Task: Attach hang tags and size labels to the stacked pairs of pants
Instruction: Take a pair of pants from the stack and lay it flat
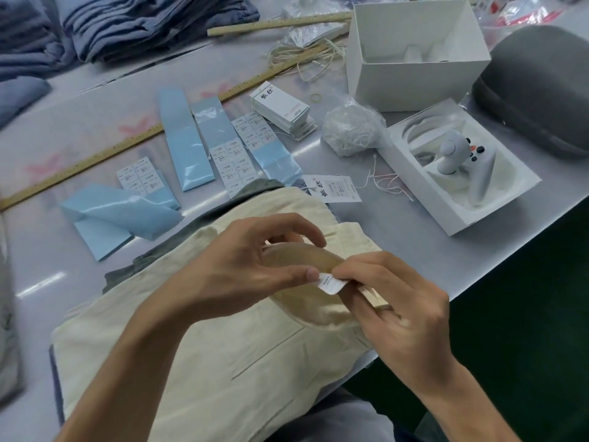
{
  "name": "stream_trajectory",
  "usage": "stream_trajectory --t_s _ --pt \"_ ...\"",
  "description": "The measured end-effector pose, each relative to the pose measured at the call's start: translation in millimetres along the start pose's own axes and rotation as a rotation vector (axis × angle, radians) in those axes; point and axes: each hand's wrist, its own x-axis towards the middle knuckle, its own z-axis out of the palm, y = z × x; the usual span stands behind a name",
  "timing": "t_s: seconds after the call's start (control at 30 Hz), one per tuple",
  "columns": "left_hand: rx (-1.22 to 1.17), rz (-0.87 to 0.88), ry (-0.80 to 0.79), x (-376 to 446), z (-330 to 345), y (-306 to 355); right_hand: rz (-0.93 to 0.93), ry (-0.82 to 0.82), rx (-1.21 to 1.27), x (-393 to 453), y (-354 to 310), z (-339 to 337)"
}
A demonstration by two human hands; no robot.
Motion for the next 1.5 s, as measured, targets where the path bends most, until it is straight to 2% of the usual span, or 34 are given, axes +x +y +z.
stream_trajectory --t_s 0.2,0.27,0.37,0.43,0.47,0.5,0.57,0.63,0.67,0.7,0.77,0.8,0.87,0.97,1.03,1.13,1.23,1.33,1.43,1.5 --pt "0.004 0.035 0.068 0 5 -6 0.053 0.05 0.002 -7 -4 0" --pt "-0.013 0.107 0.258 2 9 -3 0.212 0.129 -0.031 -3 -4 -2" --pt "0.029 0.264 0.742 0 15 -1 0.497 0.224 -0.024 10 -6 -11" --pt "0.109 0.294 0.978 -4 24 -8 0.453 0.272 -0.099 22 -13 -20" --pt "0.145 0.29 1.015 -6 31 -13 0.36 0.285 -0.153 27 -19 -23" --pt "0.188 0.278 0.99 -7 39 -20 0.252 0.277 -0.197 32 -26 -25" --pt "0.347 0.216 0.804 -5 59 -34 0.028 0.222 -0.244 38 -39 -21" --pt "0.499 0.176 0.641 1 77 -45 -0.085 0.104 -0.256 43 -36 -9" --pt "0.506 0.172 0.627 3 84 -51 -0.051 -0.023 -0.266 45 -29 -1" --pt "0.466 0.161 0.65 3 86 -55 0.068 -0.218 -0.275 47 -21 6" --pt "0.338 0.124 0.745 -1 84 -64 0.426 -0.7 -0.266 50 -2 15" --pt "0.33 0.099 0.787 -5 81 -70 0.564 -0.847 -0.213 49 9 18" --pt "0.399 0.076 0.821 -12 74 -80 0.644 -0.951 -0.174 45 29 17" --pt "0.368 0.086 0.829 -25 60 -94 0.586 -0.934 -0.439 58 34 22" --pt "0.334 0.012 0.908 -36 41 -106 0.506 -0.779 -0.553 75 27 32" --pt "0.232 -0.284 1.073 -50 -5 -138 0.386 -0.487 -0.443 111 19 52" --pt "0.194 -0.552 1.094 -60 -57 -186 0.269 -0.364 -0.445 155 10 77" --pt "0.341 -0.668 0.887 -55 -98 -233 0.218 -0.371 -0.35 195 7 109" --pt "0.567 -0.716 0.562 -40 -125 -274 0.3 -0.598 -0.373 221 19 149" --pt "0.643 -0.738 0.411 -35 -134 -298 0.352 -0.792 -0.475 226 30 175"
